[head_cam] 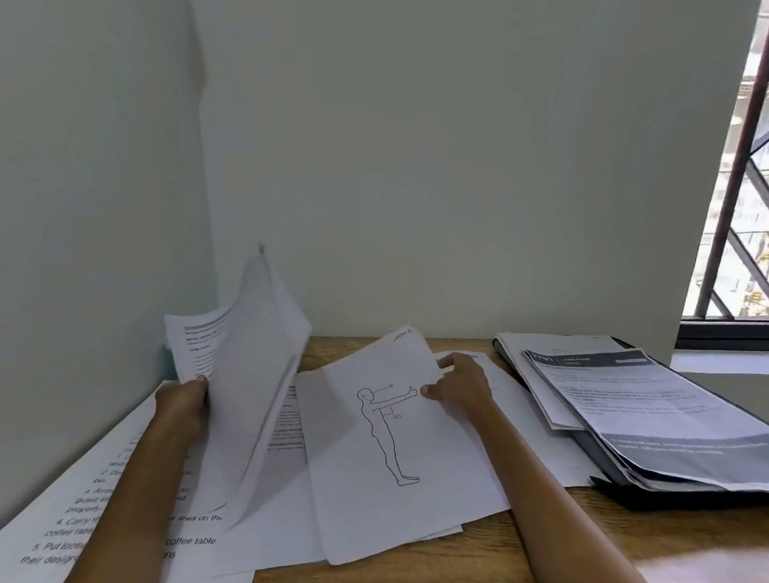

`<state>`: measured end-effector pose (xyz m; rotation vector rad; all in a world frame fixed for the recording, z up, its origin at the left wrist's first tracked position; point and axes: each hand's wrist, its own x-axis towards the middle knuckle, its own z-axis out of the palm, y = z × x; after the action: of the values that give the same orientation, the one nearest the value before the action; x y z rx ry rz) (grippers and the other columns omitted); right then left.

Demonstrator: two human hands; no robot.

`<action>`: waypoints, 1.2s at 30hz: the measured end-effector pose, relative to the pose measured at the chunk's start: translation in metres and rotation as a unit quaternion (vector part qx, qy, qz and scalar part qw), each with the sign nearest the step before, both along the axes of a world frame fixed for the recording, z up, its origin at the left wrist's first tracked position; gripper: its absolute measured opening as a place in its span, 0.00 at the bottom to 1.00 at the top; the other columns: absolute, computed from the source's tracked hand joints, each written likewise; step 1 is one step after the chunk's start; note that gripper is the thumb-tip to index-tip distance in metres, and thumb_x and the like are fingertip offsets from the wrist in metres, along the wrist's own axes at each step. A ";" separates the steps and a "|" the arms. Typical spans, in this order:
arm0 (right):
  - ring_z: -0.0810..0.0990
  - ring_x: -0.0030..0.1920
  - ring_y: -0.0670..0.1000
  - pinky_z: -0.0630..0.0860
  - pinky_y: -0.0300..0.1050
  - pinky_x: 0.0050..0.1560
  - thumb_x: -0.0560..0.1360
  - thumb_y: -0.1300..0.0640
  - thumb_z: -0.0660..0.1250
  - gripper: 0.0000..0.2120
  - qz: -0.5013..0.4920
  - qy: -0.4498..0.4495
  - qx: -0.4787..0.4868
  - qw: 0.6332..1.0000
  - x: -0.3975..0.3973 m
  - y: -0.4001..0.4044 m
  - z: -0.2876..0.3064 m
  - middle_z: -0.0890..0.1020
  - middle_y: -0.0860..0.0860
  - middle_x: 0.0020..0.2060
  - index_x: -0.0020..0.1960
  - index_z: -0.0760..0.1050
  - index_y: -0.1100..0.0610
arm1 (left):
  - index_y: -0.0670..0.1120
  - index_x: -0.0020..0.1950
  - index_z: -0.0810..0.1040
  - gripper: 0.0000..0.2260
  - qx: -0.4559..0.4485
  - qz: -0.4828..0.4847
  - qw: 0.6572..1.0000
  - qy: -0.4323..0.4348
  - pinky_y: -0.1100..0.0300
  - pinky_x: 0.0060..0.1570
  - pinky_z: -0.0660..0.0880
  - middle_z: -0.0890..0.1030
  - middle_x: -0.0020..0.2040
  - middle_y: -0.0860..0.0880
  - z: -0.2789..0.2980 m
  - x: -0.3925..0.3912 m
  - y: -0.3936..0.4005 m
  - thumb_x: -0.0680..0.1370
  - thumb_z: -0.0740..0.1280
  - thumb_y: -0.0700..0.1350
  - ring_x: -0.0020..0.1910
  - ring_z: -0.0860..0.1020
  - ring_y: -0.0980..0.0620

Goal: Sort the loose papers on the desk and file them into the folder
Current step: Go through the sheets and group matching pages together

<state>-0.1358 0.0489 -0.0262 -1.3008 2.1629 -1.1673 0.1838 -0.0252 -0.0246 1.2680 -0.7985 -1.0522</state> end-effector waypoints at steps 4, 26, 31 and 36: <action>0.73 0.41 0.53 0.62 0.41 0.34 0.69 0.59 0.74 0.11 -0.026 -0.002 -0.041 0.999 -0.003 0.001 -0.003 0.73 0.49 0.35 0.37 0.71 0.56 | 0.31 0.68 0.67 0.17 -0.013 -0.021 0.995 -0.094 0.51 0.63 0.67 0.71 0.66 0.35 -0.006 -0.010 0.004 0.79 0.61 0.35 0.64 0.71 0.38; 0.79 0.53 0.60 0.72 0.46 0.46 0.73 0.62 0.66 0.10 -0.221 0.044 -0.188 0.956 -0.120 0.073 0.100 0.80 0.61 0.52 0.54 0.78 0.61 | 0.29 0.64 0.70 0.15 -0.018 -0.138 0.968 -0.210 0.51 0.57 0.69 0.73 0.62 0.32 0.011 -0.082 0.037 0.80 0.60 0.34 0.60 0.72 0.35; 0.76 0.39 0.56 0.66 0.42 0.37 0.72 0.64 0.67 0.04 -0.244 0.024 -0.152 0.957 -0.173 0.114 0.067 0.79 0.60 0.40 0.44 0.78 0.65 | 0.29 0.63 0.71 0.14 -0.018 -0.151 0.960 -0.236 0.50 0.58 0.69 0.74 0.61 0.33 0.005 -0.094 0.034 0.79 0.60 0.33 0.59 0.73 0.35; 0.73 0.40 0.56 0.66 0.42 0.38 0.72 0.63 0.68 0.04 -0.246 0.025 -0.141 0.959 -0.189 0.128 0.053 0.76 0.57 0.39 0.38 0.74 0.60 | 0.32 0.64 0.72 0.15 -0.001 -0.146 0.926 -0.349 0.51 0.58 0.71 0.74 0.62 0.33 -0.007 -0.103 0.035 0.79 0.62 0.38 0.58 0.73 0.35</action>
<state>-0.3251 0.1771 0.0270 -0.9157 2.5133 -1.6985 0.0810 0.0097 -0.0316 1.5758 -1.5683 -0.8158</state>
